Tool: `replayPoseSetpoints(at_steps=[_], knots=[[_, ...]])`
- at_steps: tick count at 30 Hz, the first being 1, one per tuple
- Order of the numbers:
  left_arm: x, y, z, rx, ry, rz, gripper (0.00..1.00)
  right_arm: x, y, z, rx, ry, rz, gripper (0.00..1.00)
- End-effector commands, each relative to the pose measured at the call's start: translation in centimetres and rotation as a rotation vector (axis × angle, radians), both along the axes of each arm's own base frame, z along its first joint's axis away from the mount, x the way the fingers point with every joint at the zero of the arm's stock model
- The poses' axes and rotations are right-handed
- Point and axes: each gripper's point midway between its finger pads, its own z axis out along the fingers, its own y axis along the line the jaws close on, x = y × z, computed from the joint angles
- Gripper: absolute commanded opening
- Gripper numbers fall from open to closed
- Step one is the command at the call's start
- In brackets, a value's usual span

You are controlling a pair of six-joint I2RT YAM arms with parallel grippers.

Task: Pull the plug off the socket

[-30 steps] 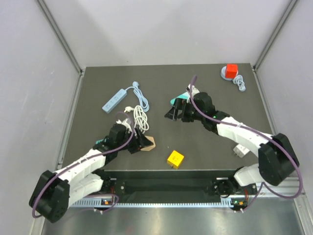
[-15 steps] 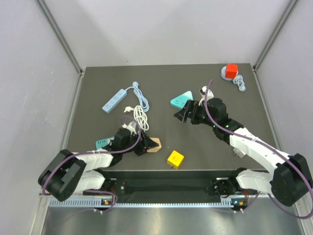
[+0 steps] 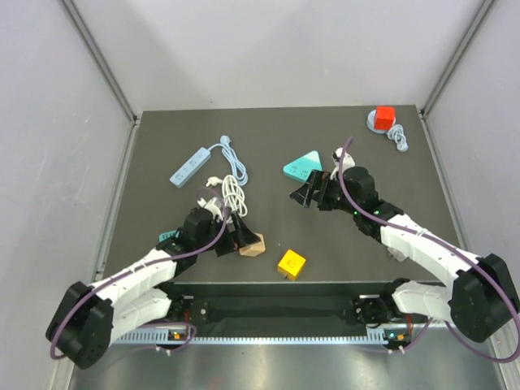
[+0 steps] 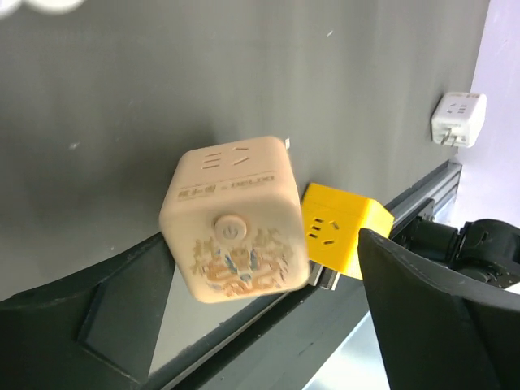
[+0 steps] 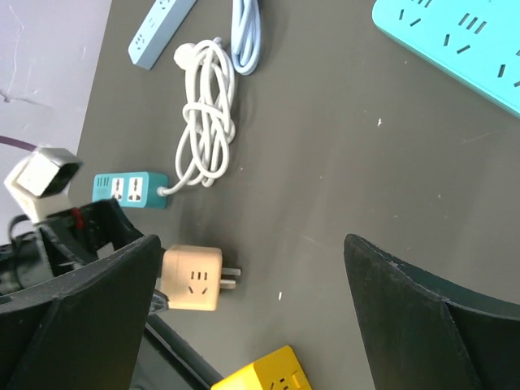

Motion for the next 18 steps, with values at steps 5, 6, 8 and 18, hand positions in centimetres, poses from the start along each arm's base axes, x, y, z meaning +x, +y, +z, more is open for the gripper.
replayPoseSetpoints(at_steps=[5,6,8,18], knots=[[0.2,2.2,2.4,0.176,-0.084,-0.027,0.98,0.0,0.1,1.7,0.063,-0.030,-0.004,0.93],[0.6,2.3,3.6,0.182,-0.109,-0.020,0.98,0.0,-0.1,1.7,0.059,-0.028,-0.011,0.93],[0.6,3.4,4.2,0.238,-0.131,-0.009,0.98,-0.2,-0.5,1.9,0.046,-0.030,-0.026,0.93],[4.5,3.6,12.1,0.296,-0.357,0.024,0.98,2.0,-2.3,1.6,-0.120,-0.050,-0.075,0.95]])
